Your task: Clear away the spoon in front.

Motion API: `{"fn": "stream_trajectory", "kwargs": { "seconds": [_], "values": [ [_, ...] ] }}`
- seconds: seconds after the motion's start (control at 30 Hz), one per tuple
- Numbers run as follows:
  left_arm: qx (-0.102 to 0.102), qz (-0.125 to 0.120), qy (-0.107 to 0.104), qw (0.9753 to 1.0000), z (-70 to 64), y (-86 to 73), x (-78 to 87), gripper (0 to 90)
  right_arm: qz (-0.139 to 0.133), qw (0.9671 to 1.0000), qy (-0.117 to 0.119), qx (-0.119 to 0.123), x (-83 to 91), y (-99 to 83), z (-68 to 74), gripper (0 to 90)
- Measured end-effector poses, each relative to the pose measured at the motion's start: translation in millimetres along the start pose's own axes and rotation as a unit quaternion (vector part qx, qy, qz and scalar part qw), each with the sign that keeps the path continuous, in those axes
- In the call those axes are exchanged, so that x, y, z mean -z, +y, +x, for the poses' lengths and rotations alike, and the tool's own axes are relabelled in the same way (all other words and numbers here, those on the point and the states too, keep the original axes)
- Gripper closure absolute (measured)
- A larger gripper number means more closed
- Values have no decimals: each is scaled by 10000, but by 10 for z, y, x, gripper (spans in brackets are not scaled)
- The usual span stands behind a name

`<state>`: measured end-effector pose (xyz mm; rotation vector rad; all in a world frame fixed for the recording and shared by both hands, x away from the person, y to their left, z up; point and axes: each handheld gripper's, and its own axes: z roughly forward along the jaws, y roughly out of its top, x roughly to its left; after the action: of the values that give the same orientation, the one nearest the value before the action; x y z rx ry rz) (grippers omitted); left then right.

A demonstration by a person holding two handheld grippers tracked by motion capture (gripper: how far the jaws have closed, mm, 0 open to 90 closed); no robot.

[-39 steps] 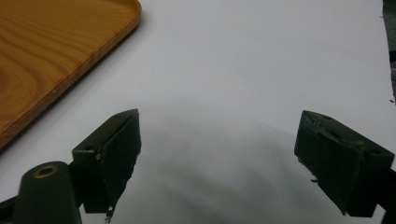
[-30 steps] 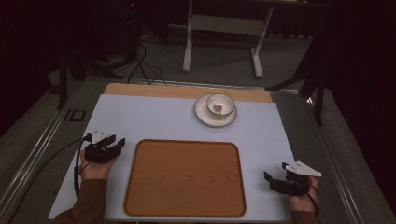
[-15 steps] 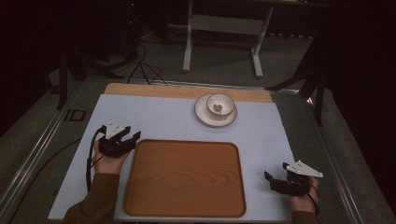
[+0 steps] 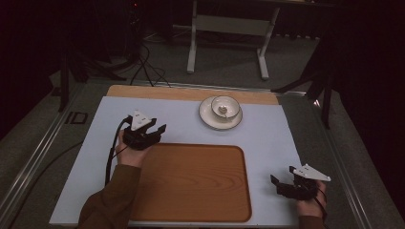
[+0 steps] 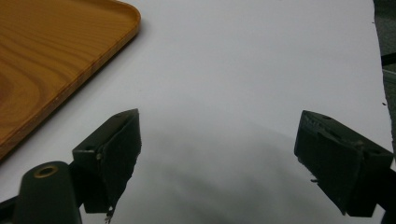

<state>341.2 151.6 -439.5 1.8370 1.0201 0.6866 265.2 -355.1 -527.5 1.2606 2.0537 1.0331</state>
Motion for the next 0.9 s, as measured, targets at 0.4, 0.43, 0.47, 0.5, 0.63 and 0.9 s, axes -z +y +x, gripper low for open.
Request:
{"fn": "stream_trajectory", "kwargs": {
  "seconds": [0.4, 0.43, 0.47, 0.5, 0.63, 0.9],
  "values": [
    [-233, 41, -427, 9988, -209, 167, -303, 537, 22, 10000, 1, -23, 0, -3, -5, 146],
    [-268, 53, -439, 9987, -224, 185, -324, 537, 15, 10000, -4, -26, 0, -3, -6, 146],
    [-295, 46, -448, 9985, -240, 203, -347, 537, 11, 10000, -6, -30, 1, -3, -7, 146],
    [-327, 39, -453, 9984, -253, 219, -367, 537, 6, 10000, -7, -37, 2, -3, -8, 146],
    [-342, -8, -488, 9982, -292, 269, -447, 537, -1, 10000, -7, -43, 3, -3, -11, 146],
    [-450, -14, -604, 9972, -368, 332, -629, 534, 10, 10000, -2, -40, 0, -1, -15, 146]
  ]
}}
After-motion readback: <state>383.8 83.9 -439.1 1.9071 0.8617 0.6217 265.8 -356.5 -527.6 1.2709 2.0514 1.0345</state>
